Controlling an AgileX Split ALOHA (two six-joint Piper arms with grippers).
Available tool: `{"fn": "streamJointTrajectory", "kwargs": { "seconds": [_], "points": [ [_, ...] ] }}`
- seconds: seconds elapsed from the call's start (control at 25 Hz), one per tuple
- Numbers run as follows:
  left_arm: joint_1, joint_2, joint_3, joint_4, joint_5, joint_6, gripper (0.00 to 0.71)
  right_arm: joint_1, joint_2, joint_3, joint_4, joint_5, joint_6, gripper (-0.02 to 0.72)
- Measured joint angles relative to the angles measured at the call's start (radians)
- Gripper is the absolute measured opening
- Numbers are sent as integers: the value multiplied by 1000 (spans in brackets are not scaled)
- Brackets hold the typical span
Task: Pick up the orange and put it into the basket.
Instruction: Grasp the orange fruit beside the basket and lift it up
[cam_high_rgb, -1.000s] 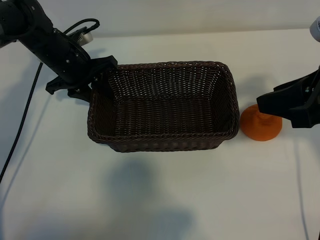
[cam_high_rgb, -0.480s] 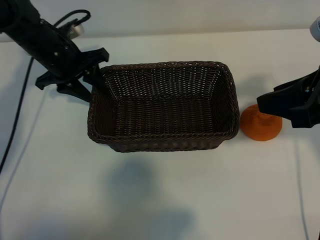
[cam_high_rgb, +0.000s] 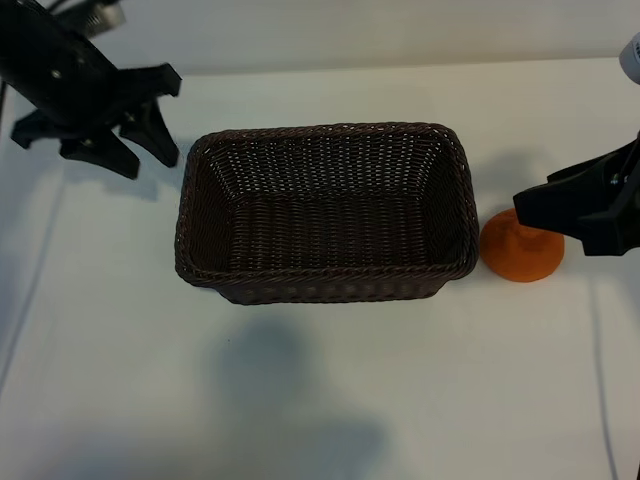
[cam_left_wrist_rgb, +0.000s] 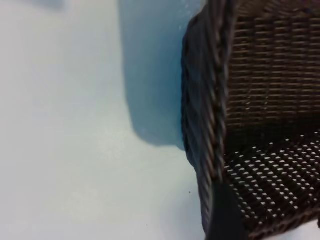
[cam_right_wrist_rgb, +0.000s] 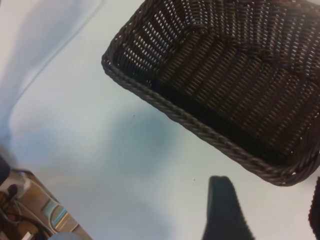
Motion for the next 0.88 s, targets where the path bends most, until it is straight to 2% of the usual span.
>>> {"fn": "streamJointTrajectory", "kwargs": {
  "seconds": [0.36, 0.88],
  "points": [
    [0, -125, -1, -34, 0, 8, 477, 0, 0, 0, 0, 0, 0, 420],
    [0, -128, -1, -190, 1, 108, 477, 0, 0, 0, 0, 0, 0, 420]
  ]
}}
